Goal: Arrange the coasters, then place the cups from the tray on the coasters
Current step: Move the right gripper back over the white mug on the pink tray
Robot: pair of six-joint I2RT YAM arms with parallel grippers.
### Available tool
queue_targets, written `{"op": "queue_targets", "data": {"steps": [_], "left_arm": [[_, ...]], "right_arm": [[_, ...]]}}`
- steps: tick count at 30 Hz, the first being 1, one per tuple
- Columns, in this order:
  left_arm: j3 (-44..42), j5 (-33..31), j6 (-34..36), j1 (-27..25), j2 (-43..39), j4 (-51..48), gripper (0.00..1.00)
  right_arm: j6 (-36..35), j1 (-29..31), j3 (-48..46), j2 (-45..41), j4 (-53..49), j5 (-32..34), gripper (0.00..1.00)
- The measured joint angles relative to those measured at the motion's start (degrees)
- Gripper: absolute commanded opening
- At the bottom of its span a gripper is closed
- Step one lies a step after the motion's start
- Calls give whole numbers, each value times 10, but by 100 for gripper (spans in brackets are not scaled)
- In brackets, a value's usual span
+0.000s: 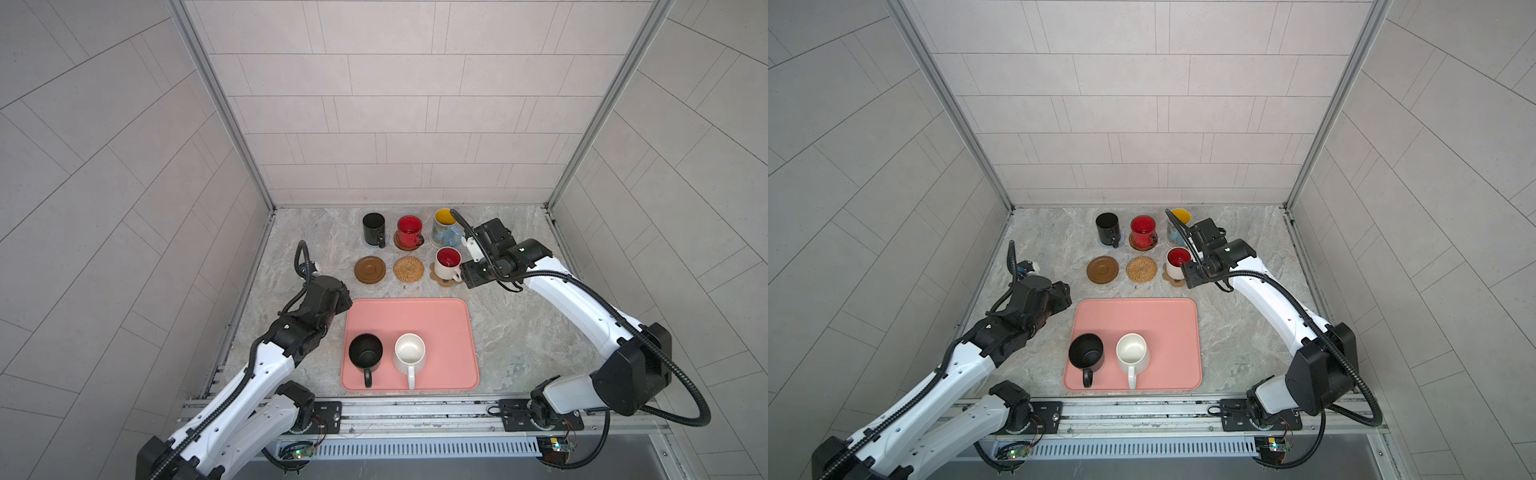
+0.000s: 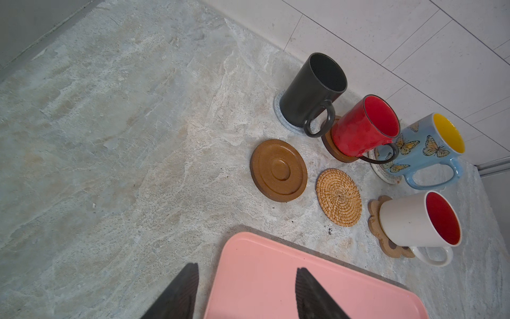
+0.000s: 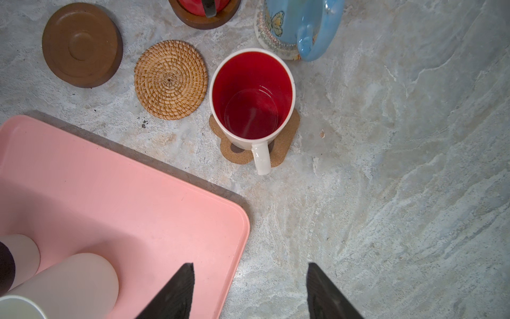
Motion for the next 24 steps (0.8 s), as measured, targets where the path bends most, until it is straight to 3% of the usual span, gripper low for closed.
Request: {"op": "queue_targets", "data": {"steps": [15, 24], "left_arm": [[0, 0, 0, 0, 0, 0, 62], [0, 0, 0, 0, 0, 0, 62]], "right_arm": [[40, 5, 6, -13, -21, -3, 65], [154, 62, -2, -40, -37, 28, 64]]}}
